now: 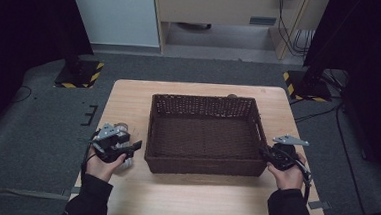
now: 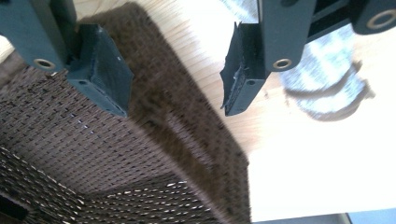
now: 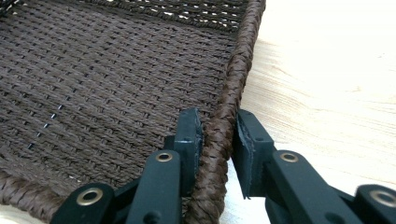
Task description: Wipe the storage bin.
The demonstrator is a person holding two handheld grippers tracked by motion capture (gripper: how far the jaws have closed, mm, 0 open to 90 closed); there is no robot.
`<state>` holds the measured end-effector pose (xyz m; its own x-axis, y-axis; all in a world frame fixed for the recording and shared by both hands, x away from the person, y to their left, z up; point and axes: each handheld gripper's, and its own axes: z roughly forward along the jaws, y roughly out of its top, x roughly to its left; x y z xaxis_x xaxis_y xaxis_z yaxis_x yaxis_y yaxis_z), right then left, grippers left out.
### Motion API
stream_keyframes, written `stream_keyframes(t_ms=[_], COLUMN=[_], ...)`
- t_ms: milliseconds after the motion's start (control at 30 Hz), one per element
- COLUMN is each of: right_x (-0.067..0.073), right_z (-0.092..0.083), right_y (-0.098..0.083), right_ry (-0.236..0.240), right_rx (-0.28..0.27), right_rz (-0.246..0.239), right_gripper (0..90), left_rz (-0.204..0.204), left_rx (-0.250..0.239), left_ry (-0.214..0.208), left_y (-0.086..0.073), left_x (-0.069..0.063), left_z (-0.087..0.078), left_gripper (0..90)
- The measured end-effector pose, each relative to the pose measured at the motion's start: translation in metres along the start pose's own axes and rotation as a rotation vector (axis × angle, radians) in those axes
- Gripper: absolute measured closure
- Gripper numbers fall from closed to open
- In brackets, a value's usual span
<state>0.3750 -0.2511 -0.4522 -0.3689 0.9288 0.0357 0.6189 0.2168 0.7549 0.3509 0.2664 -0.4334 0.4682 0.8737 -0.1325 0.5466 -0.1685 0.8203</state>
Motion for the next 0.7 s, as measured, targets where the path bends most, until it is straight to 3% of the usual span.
stream_keyframes(t_ms=[200,367,700], right_x=[0.000,-0.001,-0.002], right_z=[-0.001,-0.001,0.000], right_y=[-0.002,-0.002,-0.002], right_ry=[0.006,0.001,-0.006], right_rx=[-0.011,-0.015,-0.015], right_rz=[-0.001,-0.007,-0.001], right_gripper=[69.5,66.8,61.3], left_rz=[0.002,-0.005,-0.013], left_rx=[0.014,0.061,0.130], left_ry=[0.092,0.138,0.162], left_y=[-0.013,-0.026,-0.042], left_x=[0.023,0.040,0.055], left_z=[-0.003,0.002,0.017], left_gripper=[34.1,31.2,30.9])
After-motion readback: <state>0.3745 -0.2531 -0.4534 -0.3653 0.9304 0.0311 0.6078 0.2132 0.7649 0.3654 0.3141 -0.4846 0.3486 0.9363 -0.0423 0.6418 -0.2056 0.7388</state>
